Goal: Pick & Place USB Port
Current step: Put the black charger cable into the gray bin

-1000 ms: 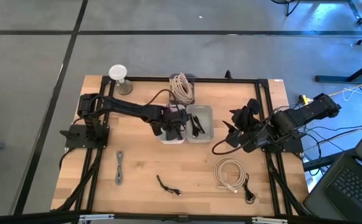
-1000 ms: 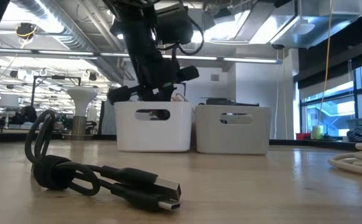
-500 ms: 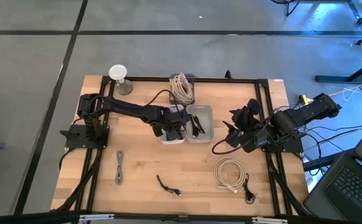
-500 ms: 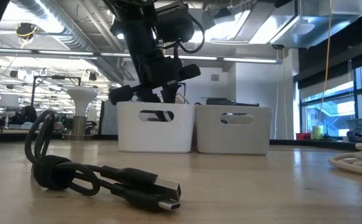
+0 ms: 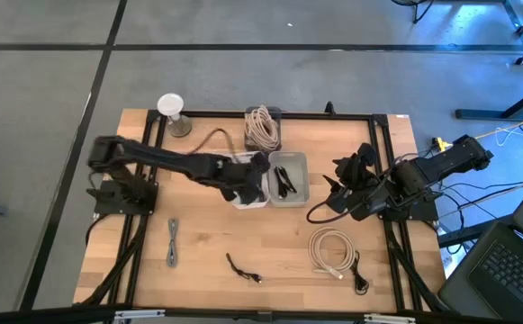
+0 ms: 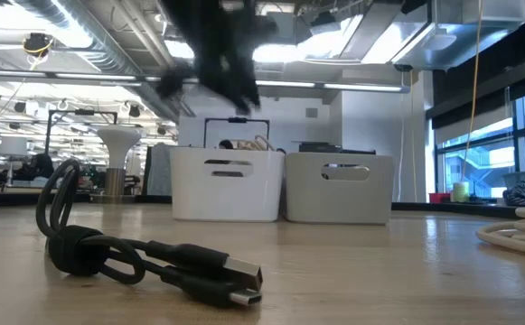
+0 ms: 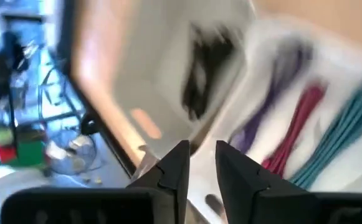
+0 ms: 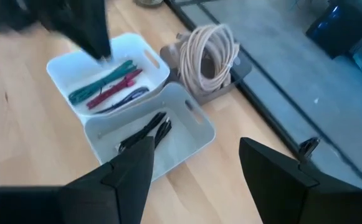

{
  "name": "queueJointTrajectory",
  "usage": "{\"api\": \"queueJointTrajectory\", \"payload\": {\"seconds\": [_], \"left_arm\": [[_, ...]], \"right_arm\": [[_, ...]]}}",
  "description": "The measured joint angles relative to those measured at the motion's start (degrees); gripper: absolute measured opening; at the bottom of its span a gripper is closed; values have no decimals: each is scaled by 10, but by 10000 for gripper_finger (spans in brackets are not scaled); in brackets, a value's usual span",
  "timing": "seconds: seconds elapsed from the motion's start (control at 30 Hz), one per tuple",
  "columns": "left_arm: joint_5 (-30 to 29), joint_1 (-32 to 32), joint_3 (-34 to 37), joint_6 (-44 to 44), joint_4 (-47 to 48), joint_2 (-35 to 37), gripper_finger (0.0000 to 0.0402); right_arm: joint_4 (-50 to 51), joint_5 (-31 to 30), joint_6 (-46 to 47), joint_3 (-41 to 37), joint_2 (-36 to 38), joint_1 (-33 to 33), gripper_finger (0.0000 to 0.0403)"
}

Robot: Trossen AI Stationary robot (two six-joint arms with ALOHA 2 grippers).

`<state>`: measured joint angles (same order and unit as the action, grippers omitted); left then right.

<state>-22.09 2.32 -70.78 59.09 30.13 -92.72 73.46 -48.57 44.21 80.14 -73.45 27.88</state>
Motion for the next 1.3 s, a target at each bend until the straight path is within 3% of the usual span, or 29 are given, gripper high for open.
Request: {"api": "queueJointTrajectory", "payload": {"seconds": [0.23,0.33,0.5,0.87,1.13,1.3], "left_arm": [[54,29,-1,-533,60,180,70],[79,47,12,-702,108,239,70],[71,114,70,-907,144,308,70],[8,264,227,-1252,190,333,80],[15,321,300,-1374,179,331,119],[70,370,321,-1445,130,326,136]], "right_arm": [[54,58,67,0,0,2,239],[64,82,81,0,0,2,239],[61,98,83,0,0,2,239],[61,98,93,0,0,2,239],[61,98,95,0,0,2,238],[61,99,96,0,0,2,238]]}}
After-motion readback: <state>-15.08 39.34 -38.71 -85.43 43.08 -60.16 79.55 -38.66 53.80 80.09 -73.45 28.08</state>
